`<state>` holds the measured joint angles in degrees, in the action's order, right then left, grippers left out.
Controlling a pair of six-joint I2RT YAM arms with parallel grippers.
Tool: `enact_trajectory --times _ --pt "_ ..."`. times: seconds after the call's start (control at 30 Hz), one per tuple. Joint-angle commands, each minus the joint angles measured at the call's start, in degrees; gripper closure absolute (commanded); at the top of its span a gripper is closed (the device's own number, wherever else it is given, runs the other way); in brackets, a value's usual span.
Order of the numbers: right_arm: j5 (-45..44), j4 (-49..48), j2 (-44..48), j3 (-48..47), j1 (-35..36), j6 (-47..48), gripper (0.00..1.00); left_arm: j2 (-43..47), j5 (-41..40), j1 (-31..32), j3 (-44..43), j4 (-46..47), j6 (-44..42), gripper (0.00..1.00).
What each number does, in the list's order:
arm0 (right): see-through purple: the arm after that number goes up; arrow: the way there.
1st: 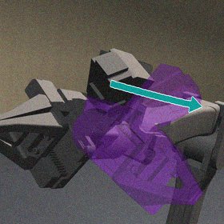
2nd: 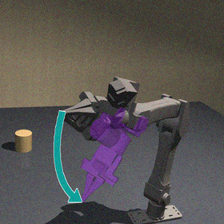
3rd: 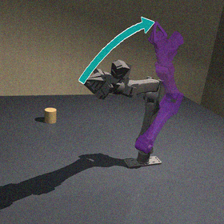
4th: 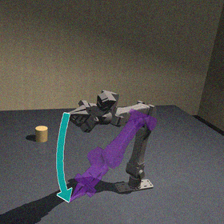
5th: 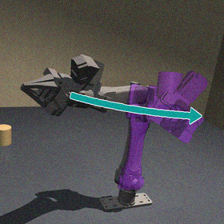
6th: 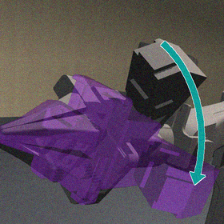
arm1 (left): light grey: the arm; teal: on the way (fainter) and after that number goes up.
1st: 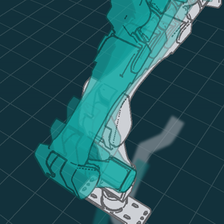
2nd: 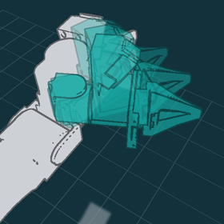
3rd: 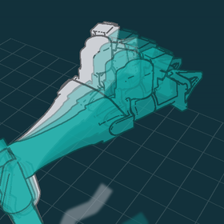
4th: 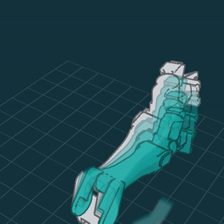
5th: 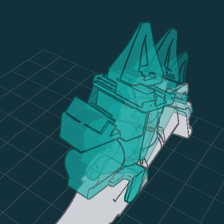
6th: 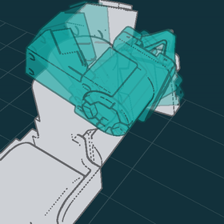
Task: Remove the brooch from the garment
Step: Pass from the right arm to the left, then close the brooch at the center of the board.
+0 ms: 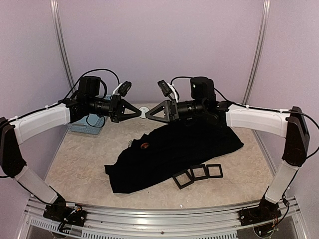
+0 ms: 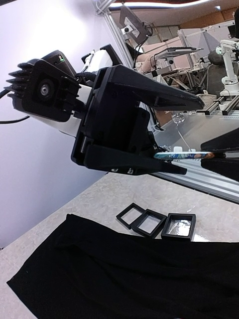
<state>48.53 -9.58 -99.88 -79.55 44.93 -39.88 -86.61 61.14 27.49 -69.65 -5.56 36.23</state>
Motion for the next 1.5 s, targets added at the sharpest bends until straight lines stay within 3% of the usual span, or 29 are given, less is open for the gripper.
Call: enact_trajectory --times 0.0,1.47 --pt "0.16 -1.51 -1.17 0.13 0.51 -0.64 0.50 1.36 0.91 -0.24 0.66 1.42 0.38 1.00" --pt "1.02 -7.77 -5.15 -0.96 0.62 -6.75 0.87 0.15 4.60 1.64 -1.98 -0.71 -3.42 1.00"
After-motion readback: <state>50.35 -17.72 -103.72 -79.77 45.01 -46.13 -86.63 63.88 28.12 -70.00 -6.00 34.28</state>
